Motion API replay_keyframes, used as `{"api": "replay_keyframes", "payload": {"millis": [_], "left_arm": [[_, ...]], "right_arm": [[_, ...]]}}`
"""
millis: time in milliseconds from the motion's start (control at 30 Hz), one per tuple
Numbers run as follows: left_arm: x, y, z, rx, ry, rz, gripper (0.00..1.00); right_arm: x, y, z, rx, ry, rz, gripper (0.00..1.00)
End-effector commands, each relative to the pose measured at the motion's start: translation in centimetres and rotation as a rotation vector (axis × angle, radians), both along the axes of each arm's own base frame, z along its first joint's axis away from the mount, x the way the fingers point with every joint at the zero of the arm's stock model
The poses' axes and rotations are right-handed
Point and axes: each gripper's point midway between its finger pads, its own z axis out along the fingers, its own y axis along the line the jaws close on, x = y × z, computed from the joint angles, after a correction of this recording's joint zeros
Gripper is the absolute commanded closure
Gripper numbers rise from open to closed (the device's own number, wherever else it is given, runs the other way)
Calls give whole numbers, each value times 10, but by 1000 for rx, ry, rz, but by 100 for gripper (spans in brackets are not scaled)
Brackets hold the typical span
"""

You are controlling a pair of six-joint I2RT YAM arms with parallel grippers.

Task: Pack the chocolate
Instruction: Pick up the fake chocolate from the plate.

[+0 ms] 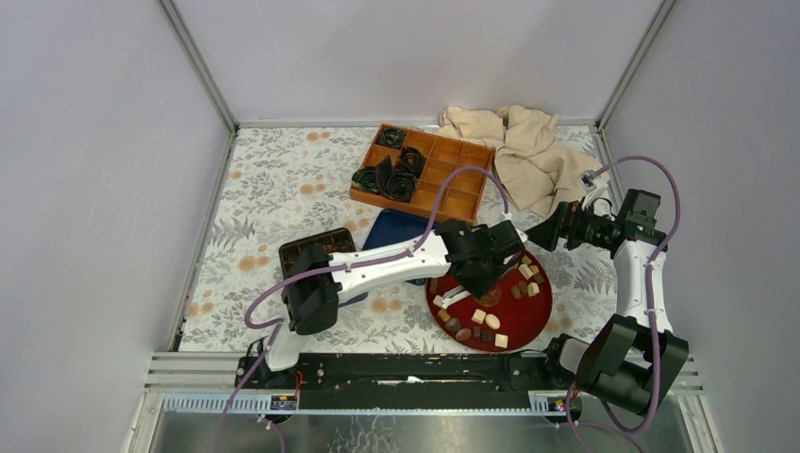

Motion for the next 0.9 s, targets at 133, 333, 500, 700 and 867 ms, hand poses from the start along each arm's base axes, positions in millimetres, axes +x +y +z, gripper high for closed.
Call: {"api": "replay_keyframes", "payload": {"millis": [133,333,500,700,867], "left_arm": [[19,9,1,74,-70,-21,57],[22,5,3,64,-77,-29,56],[26,4,1,67,-79,-40,56],[31,5,-9,79,-59,-56,55],[33,2,-11,75,-53,-64,55]], "right_arm": [[2,1,10,-13,-46,10,0],[2,2,10,-11,-46,12,0],[2,2,10,-11,-46,12,0],[2,2,10,-11,-46,12,0],[2,1,10,-12,-46,12,0]]}}
